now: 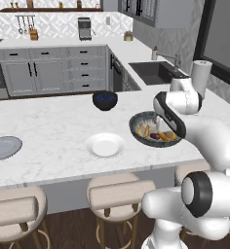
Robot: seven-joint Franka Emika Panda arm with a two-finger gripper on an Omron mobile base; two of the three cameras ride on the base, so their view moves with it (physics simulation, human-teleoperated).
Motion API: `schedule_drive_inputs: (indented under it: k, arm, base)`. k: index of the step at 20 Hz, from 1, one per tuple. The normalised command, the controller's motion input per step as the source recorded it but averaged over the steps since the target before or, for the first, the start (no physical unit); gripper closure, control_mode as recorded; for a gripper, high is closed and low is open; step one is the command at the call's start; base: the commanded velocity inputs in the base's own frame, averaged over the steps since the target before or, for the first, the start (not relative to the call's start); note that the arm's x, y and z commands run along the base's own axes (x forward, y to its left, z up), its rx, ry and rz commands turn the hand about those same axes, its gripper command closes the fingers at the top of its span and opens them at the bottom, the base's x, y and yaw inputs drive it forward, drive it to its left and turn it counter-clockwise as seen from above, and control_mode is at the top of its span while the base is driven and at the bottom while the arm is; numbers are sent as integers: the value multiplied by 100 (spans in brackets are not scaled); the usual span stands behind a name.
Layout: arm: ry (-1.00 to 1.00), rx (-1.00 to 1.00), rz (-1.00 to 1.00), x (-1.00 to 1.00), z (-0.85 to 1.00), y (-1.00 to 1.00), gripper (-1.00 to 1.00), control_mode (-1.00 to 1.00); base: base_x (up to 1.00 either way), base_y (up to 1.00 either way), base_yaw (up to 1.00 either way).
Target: Place one bun and one sausage from the bowl on each plate.
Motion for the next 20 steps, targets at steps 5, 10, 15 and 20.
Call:
schedule_drive_inputs:
  k: [5,10,15,20]
  arm:
    - [3,-1,0,36,-12,-36,-100,-100]
    - [-3,0,0,45,-29,-11,-100,-100]
    - [-2,0,0,51,-26,-2,-100,-100]
    - [0,0,0,48,-25,-7,-100,-100]
  base:
    - [0,0,0]
    - [0,0,0]
    - [0,0,0]
    - [0,0,0]
